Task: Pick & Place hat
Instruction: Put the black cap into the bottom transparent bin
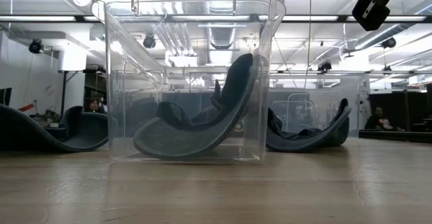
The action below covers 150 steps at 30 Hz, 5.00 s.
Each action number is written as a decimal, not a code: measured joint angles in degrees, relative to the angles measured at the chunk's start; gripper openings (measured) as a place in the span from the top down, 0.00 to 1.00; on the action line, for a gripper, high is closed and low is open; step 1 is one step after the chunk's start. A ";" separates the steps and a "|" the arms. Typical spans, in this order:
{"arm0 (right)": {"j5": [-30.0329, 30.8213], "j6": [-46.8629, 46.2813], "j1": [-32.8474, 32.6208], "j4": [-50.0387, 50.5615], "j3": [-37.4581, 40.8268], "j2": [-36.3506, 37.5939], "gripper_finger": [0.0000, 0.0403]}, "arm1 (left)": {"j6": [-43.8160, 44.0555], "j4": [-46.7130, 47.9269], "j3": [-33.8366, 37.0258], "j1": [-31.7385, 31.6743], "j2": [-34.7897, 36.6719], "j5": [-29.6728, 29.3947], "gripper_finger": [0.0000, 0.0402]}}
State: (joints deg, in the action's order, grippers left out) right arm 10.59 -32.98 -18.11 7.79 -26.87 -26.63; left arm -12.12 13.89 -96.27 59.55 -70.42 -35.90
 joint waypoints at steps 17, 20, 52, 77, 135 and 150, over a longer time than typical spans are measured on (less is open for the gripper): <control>-0.02 -0.01 0.00 0.02 0.00 0.00 0.84 | 43.95 -0.31 0.02 -11.87 -6.25 -38.86 0.98; -0.04 -0.01 0.00 0.00 0.00 0.00 0.84 | 50.15 -0.23 0.03 -13.17 -6.19 -38.91 0.98; -0.11 7.46 -0.01 0.07 0.00 -0.02 0.84 | 95.95 49.58 2.50 -37.78 -15.49 11.04 0.98; -0.11 7.49 0.00 0.19 -0.02 0.00 0.84 | 111.15 23.43 32.73 -39.70 -8.41 21.13 0.95; -0.03 5.74 0.00 0.03 -0.02 -0.02 0.84 | 91.48 29.40 29.18 -46.56 -11.61 27.80 0.77; 0.00 4.53 0.00 0.00 -0.02 -0.01 0.84 | 83.37 29.04 20.59 -49.02 -19.54 33.52 0.77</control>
State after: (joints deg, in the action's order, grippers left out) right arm 10.59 -28.46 -18.11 7.79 -26.89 -26.64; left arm 71.25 42.93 -75.68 10.54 -89.95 -2.37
